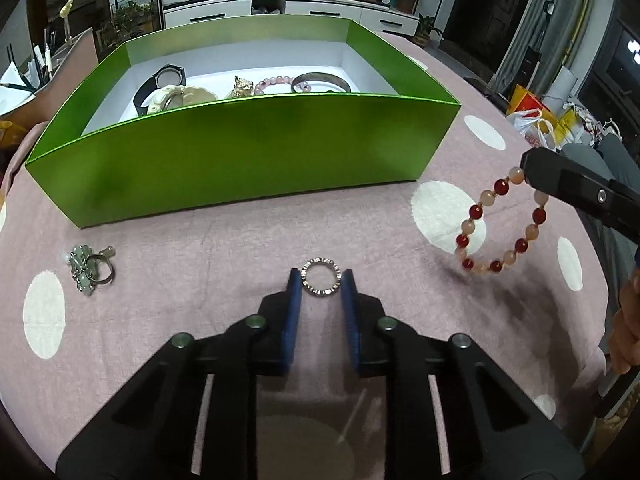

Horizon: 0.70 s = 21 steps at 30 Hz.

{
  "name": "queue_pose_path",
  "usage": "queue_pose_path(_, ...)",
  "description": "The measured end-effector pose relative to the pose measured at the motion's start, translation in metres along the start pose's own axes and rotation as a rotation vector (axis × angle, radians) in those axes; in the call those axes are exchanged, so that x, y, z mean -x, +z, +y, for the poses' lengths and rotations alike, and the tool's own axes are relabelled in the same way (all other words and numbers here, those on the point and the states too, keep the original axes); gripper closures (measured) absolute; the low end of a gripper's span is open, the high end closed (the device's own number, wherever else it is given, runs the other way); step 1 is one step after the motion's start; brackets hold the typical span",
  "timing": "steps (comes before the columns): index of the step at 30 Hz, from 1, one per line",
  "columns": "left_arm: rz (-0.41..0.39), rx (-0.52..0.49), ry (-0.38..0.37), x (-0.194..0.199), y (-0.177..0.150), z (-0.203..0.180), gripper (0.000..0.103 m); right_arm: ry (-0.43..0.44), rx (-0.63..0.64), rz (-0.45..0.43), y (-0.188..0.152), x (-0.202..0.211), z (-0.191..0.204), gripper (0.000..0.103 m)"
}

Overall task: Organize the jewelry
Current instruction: 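Grasp the small silver ring with the left gripper while the right gripper grasps the red-and-pink bracelet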

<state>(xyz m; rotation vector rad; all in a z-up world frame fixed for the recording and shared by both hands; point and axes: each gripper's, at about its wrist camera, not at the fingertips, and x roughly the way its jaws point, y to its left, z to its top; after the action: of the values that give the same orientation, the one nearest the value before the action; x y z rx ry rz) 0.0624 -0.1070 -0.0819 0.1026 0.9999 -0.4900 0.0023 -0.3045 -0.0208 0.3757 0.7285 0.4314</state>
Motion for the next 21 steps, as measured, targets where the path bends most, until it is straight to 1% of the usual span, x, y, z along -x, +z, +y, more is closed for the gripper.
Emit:
queue_pose_path(4, -0.013, -0.038, 0.029, -0.001, -0.001, -0.006, 0.083, -0.001, 0.000, -0.002, 0.000, 0.001, 0.001, 0.096)
queue_pose_path(9, -0.013, -0.012, 0.021, -0.001, 0.001, -0.002, 0.084, -0.003, 0.004, -0.011, 0.000, 0.005, 0.004, 0.096)
queue_pose_path(21, -0.081, 0.044, 0.037, 0.041, 0.002, 0.015, 0.084, 0.011, 0.022, -0.018, 0.002, 0.007, 0.012, 0.096)
